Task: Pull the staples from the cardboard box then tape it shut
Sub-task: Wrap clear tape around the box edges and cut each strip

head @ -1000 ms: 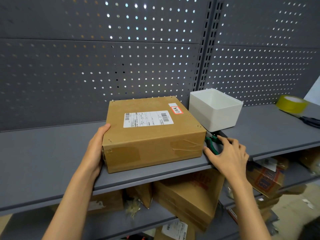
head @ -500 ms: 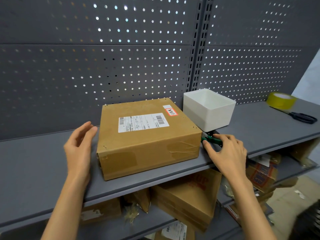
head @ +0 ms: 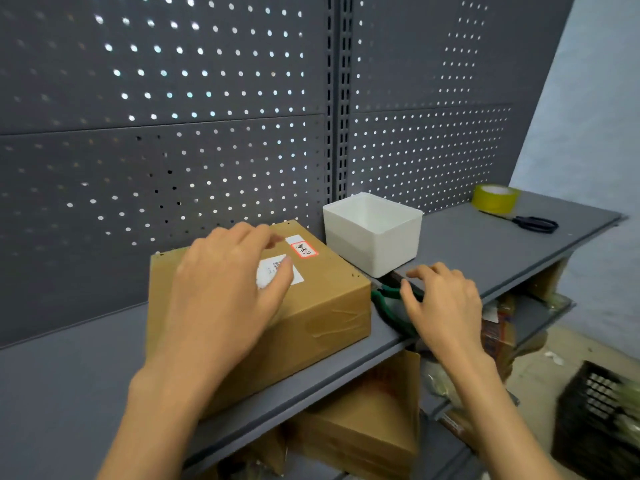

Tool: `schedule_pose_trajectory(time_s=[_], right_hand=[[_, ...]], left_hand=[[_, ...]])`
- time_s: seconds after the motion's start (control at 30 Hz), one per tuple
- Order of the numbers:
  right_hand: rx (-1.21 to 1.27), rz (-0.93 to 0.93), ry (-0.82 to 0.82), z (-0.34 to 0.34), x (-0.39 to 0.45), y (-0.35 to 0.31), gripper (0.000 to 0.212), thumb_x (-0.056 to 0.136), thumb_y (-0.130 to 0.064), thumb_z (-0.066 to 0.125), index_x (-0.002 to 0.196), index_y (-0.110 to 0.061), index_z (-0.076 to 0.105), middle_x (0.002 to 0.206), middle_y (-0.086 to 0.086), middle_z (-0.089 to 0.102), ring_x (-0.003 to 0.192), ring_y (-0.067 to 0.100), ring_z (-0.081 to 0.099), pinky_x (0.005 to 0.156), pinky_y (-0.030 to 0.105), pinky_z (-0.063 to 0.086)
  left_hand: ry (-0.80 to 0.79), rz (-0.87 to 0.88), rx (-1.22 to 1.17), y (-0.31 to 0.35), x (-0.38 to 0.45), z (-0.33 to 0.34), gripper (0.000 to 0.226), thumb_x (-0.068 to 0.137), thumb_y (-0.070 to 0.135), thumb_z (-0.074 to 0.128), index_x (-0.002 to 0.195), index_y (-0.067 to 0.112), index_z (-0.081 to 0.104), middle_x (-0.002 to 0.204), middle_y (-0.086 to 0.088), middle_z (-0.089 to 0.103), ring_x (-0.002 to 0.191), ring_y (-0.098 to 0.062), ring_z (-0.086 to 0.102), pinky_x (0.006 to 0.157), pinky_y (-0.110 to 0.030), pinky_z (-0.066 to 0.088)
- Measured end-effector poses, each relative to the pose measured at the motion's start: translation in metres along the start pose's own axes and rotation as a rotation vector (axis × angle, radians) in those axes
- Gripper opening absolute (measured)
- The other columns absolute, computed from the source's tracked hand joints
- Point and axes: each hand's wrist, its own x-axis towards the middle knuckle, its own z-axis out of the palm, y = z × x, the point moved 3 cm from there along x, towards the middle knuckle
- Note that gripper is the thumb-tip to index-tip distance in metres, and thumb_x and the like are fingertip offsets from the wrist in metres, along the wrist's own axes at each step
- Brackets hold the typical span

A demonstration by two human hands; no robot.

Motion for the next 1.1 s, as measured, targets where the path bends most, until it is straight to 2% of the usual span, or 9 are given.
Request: schedule_pose_trajectory(time_s=[0.1, 0.2, 0.3, 0.43, 0.53, 0.63, 0.8, 1.1], right_hand=[[-0.035, 0.038, -0.018, -0.006, 0.003, 0.013, 0.020, 0.087, -0.027, 0.060, 0.094, -0.011, 0.070, 0.085, 0.009, 0.065, 0.081, 0.033, 0.059, 0.070, 0.038, 0.041], [-0.061, 0.056, -0.020, -0.014, 0.009, 0.032, 0.023, 0.089, -0.028, 0.057, 0.099, -0.012, 0.069, 0.093, 0.010, 0.066, 0.088, 0.034, 0.058, 0.076, 0.040, 0.040], [-0.072, 0.068, -0.002, -0.021, 0.016, 0.058, 0.022, 0.088, -0.027, 0.058, 0.100, -0.011, 0.070, 0.095, 0.011, 0.067, 0.089, 0.036, 0.059, 0.076, 0.040, 0.041], [-0.088, 0.099, 0.021, -0.028, 0.029, 0.104, 0.022, 0.088, -0.027, 0.058, 0.099, -0.012, 0.070, 0.094, 0.010, 0.066, 0.089, 0.035, 0.059, 0.076, 0.039, 0.041], [-0.102, 0.114, -0.004, -0.031, 0.044, 0.145, 0.025, 0.091, -0.029, 0.053, 0.105, -0.014, 0.068, 0.098, 0.008, 0.065, 0.095, 0.032, 0.057, 0.079, 0.038, 0.040], [-0.101, 0.113, -0.015, -0.035, 0.063, 0.190, 0.028, 0.093, -0.031, 0.050, 0.109, -0.015, 0.066, 0.104, 0.008, 0.064, 0.099, 0.031, 0.056, 0.083, 0.038, 0.040], [-0.078, 0.099, -0.031, -0.034, 0.093, 0.258, 0.028, 0.092, -0.030, 0.051, 0.109, -0.014, 0.066, 0.106, 0.008, 0.064, 0.098, 0.031, 0.055, 0.082, 0.039, 0.041], [-0.035, 0.041, -0.092, -0.013, 0.137, 0.325, 0.029, 0.093, -0.031, 0.047, 0.114, -0.019, 0.064, 0.110, 0.006, 0.063, 0.101, 0.029, 0.055, 0.081, 0.036, 0.039]], left_hand=[[-0.023, 0.108, -0.036, 0.033, 0.013, 0.019, 0.027, 0.083, 0.036, 0.046, 0.092, 0.020, 0.065, 0.081, 0.004, 0.065, 0.074, -0.023, 0.058, 0.064, -0.028, 0.035], [-0.046, 0.193, -0.062, 0.062, 0.025, 0.040, 0.030, 0.081, 0.036, 0.044, 0.090, 0.018, 0.067, 0.077, 0.002, 0.065, 0.071, -0.025, 0.060, 0.064, -0.030, 0.038], [-0.070, 0.223, -0.088, 0.090, 0.036, 0.058, 0.025, 0.079, 0.032, 0.052, 0.090, 0.016, 0.068, 0.078, 0.001, 0.067, 0.071, -0.026, 0.062, 0.062, -0.032, 0.045], [-0.079, 0.254, -0.084, 0.131, 0.053, 0.086, 0.023, 0.078, 0.031, 0.056, 0.089, 0.015, 0.068, 0.076, 0.001, 0.067, 0.070, -0.026, 0.063, 0.060, -0.030, 0.044], [-0.094, 0.260, -0.093, 0.166, 0.068, 0.112, 0.019, 0.082, 0.027, 0.061, 0.093, 0.013, 0.068, 0.082, -0.002, 0.068, 0.077, -0.028, 0.062, 0.063, -0.030, 0.035], [-0.092, 0.265, -0.100, 0.206, 0.083, 0.138, 0.022, 0.082, 0.029, 0.058, 0.093, 0.012, 0.068, 0.082, -0.003, 0.068, 0.076, -0.029, 0.063, 0.064, -0.033, 0.043], [-0.076, 0.238, -0.113, 0.264, 0.102, 0.178, 0.020, 0.085, 0.026, 0.061, 0.099, 0.012, 0.067, 0.091, -0.004, 0.069, 0.084, -0.030, 0.061, 0.072, -0.036, 0.043], [-0.069, 0.174, -0.085, 0.319, 0.136, 0.236, 0.029, 0.092, 0.033, 0.049, 0.113, 0.018, 0.060, 0.107, 0.002, 0.064, 0.101, -0.023, 0.056, 0.079, -0.032, 0.036]])
